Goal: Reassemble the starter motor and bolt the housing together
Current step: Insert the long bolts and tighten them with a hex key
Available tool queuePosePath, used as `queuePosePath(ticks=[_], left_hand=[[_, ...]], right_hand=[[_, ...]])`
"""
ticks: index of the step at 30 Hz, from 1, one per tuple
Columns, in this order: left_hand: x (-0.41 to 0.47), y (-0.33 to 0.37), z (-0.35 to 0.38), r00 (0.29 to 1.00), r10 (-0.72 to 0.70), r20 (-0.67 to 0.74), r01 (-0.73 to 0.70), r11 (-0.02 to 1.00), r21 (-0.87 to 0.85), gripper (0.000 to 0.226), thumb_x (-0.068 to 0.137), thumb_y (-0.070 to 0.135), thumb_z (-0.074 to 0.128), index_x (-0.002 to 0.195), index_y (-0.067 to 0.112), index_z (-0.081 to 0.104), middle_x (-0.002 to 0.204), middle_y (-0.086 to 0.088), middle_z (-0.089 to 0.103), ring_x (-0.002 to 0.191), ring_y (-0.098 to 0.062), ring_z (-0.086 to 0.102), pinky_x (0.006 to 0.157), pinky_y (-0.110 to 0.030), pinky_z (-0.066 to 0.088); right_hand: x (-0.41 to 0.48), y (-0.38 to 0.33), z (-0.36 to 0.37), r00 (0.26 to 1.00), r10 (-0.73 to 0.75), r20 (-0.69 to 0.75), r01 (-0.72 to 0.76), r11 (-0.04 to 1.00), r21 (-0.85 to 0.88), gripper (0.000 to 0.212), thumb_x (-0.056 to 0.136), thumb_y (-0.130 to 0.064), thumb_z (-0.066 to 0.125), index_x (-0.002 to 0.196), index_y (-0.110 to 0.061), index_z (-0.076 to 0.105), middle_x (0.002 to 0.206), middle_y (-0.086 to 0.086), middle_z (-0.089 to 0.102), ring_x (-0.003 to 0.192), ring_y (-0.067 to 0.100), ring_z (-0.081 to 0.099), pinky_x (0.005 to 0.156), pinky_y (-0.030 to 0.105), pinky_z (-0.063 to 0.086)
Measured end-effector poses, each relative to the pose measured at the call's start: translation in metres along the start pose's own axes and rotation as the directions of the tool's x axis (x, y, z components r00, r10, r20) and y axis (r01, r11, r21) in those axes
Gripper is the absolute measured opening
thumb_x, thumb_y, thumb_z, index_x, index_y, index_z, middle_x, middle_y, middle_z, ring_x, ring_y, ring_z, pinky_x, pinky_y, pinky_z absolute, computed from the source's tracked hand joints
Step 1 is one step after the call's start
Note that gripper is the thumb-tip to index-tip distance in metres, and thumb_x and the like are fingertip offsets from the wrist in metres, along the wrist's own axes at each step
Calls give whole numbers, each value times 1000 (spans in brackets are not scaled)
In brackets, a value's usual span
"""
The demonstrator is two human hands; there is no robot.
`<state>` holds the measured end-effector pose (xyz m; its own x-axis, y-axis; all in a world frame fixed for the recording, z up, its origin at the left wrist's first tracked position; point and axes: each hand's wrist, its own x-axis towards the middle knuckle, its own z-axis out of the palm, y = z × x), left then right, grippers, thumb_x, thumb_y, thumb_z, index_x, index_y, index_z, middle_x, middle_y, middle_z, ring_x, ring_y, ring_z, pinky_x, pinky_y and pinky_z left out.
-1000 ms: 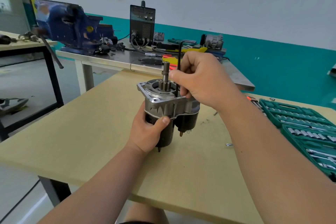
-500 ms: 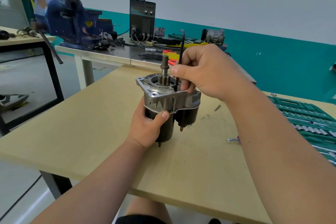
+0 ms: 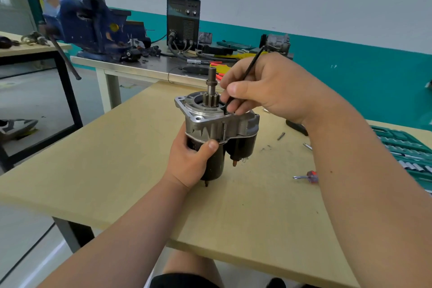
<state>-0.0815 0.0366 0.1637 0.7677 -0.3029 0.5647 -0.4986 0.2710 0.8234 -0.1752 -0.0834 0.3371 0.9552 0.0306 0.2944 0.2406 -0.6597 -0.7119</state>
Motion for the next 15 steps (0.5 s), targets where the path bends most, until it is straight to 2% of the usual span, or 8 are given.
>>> queuePosePath(ticks=[3,9,15], left_hand=[[0,0,0,1000,9,7,-9,1000,-3,51,67,53,61,113,34,54,107,26,63,103,13,58,81,-5,44],[0,2,1,999,20,24,-21,1000,9,48,68,50,60,113,35,53,106,40,62,103,14,57,80,-4,42],[-1,2,0,1000,2,21,-2,1000,3,50,66,52,60,113,36,52,104,39,62,102,14,57,79,-3,43]], right_hand=[[2,1,-2,1000,7,9,-7,1000,-8,13,94,-8,55,93,-17,64,78,-4,74,71,14,72,59,19,55],[6,2,-4,1000,-13,-10,12,995,-96,11,94,-10,56,92,-20,59,74,-8,73,66,12,71,54,17,54],[9,-2,1,999,-35,7,36,985,-166,6,91,-14,61,89,-20,62,75,-6,73,64,11,71,53,18,54]])
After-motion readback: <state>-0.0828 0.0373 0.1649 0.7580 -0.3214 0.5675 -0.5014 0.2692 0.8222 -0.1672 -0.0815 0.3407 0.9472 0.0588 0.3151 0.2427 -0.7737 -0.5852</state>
